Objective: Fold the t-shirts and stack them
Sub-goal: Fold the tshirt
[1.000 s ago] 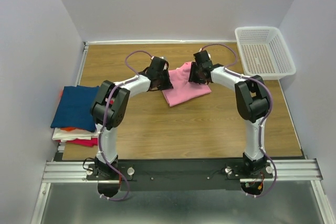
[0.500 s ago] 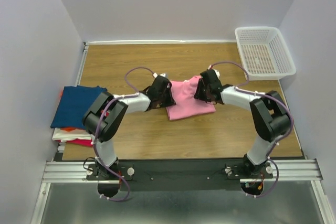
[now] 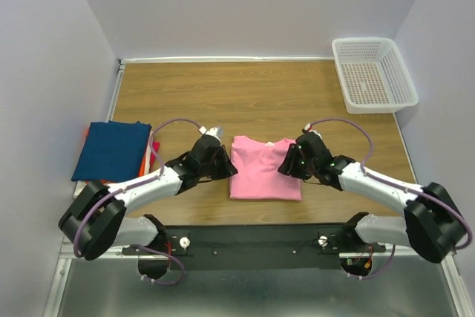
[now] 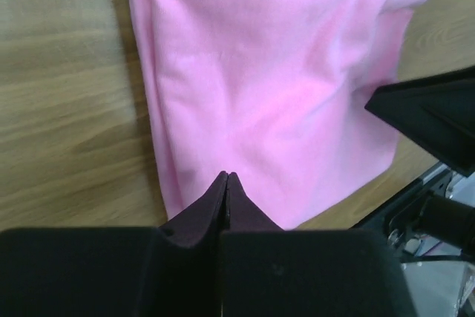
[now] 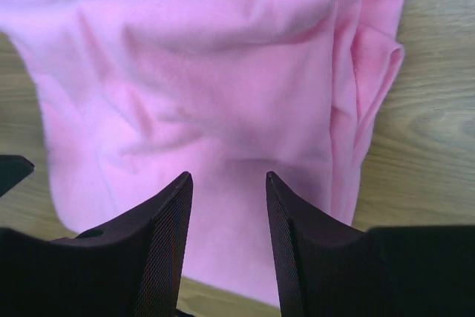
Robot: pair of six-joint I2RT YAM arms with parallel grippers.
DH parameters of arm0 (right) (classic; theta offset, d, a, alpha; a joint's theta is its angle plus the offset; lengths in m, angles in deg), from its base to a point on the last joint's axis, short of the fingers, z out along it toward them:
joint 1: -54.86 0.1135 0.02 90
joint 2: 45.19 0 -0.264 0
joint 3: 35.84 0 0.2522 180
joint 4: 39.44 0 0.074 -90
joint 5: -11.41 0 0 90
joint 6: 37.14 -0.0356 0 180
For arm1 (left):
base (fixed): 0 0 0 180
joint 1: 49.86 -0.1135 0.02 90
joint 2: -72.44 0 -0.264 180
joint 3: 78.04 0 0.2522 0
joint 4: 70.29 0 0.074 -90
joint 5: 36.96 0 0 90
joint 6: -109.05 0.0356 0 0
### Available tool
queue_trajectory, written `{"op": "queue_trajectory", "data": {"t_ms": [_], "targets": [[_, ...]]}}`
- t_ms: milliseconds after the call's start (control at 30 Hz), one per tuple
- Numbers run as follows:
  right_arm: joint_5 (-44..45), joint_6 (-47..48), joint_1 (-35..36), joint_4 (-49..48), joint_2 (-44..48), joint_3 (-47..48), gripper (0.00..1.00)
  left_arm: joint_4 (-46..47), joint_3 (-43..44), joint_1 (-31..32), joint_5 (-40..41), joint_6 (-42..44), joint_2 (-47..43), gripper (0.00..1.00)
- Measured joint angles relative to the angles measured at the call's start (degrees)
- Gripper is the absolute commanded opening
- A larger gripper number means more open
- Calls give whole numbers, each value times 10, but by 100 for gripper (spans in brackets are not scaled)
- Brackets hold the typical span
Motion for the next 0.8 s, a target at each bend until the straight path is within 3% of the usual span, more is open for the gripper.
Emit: {"op": "queue_trajectory", "data": {"t_ms": [133,333,533,800], "targets": [[41,5,0,40,54,30,51,-47,61,-10,32,21,-21,11],[122,32,0,64,2,119,51,-76,153,-61,78,70,13,20],[168,47,-2,85,-49,133,51,-82,161,-96,83,101,74,26],[196,55,-20,97,-91,144,50,-76,171,-98,72,113,139,26]]}}
